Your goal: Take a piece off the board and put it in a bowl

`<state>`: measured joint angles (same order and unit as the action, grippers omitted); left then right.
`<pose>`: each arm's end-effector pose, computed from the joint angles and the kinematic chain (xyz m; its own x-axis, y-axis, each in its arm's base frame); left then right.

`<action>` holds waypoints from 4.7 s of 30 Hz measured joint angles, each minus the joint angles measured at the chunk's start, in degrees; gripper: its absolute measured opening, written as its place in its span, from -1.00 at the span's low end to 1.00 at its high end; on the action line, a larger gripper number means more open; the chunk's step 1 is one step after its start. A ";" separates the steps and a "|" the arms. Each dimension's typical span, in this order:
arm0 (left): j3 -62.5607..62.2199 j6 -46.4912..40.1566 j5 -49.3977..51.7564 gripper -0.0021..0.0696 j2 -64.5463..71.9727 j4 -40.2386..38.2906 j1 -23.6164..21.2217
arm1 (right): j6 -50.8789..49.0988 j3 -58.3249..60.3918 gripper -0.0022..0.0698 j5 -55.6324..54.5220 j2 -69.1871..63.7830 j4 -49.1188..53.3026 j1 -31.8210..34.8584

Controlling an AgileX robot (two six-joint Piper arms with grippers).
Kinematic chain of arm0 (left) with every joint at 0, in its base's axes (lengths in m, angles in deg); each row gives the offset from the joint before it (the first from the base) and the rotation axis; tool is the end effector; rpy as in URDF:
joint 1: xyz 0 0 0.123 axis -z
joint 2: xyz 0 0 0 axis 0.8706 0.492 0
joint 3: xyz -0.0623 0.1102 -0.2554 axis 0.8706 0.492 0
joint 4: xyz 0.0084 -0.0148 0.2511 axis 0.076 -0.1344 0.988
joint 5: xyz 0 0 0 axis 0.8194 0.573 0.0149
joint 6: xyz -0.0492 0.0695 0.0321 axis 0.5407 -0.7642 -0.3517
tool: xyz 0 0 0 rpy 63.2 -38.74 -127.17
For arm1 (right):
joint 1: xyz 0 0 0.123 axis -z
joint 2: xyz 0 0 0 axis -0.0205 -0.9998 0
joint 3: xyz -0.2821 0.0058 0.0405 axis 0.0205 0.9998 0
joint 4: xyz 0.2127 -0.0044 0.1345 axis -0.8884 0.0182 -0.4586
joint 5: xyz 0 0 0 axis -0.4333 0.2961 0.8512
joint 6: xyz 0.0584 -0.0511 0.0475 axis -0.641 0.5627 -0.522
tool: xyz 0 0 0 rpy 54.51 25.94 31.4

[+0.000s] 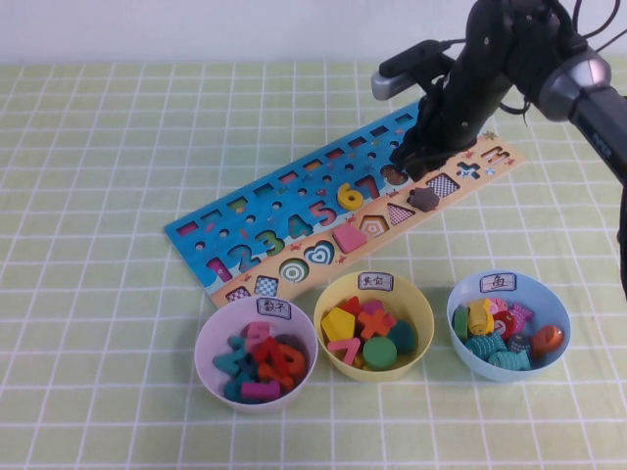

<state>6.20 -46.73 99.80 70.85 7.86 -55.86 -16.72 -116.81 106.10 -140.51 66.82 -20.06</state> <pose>0.0529 0.0035 0.1720 -0.2842 0.2328 -0.9301 0.0607 0.9725 0.2249 0.4955 0.1798 0.2253 -0.7437 -0.5380 -0.3969 -0.5830 0.8124 -0.0086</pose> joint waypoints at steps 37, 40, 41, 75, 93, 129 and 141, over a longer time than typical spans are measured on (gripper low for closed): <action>0.00 0.00 0.00 -0.96 0.00 0.00 0.00 | 3.15 3.52 -0.11 -0.48 -2.03 -0.46 0.00; 0.00 0.00 0.00 -0.96 0.00 0.00 0.00 | 3.15 3.32 -0.11 -0.37 -0.84 -0.46 -0.22; 0.00 0.00 0.00 -0.96 0.00 0.00 0.00 | 3.15 3.32 -0.11 -0.37 -0.06 -0.46 -0.41; 0.00 0.00 0.00 -0.96 0.00 0.00 0.00 | 3.18 42.86 -0.10 -2.83 23.79 0.21 -18.18; 0.00 0.00 0.00 -0.96 0.00 0.00 0.00 | 0.62 50.23 -0.11 -11.05 47.06 -1.69 -18.18; 0.00 0.00 0.00 -0.96 0.00 0.00 0.00 | 0.23 68.98 0.39 -37.85 42.51 -1.14 -18.18; 0.00 0.00 0.00 -0.96 0.00 0.00 0.00 | 0.23 68.98 -0.96 -21.85 64.02 0.74 -17.32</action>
<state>6.20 -46.73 99.80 70.85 7.86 -55.86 -16.48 -47.83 84.25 -76.49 67.56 -37.38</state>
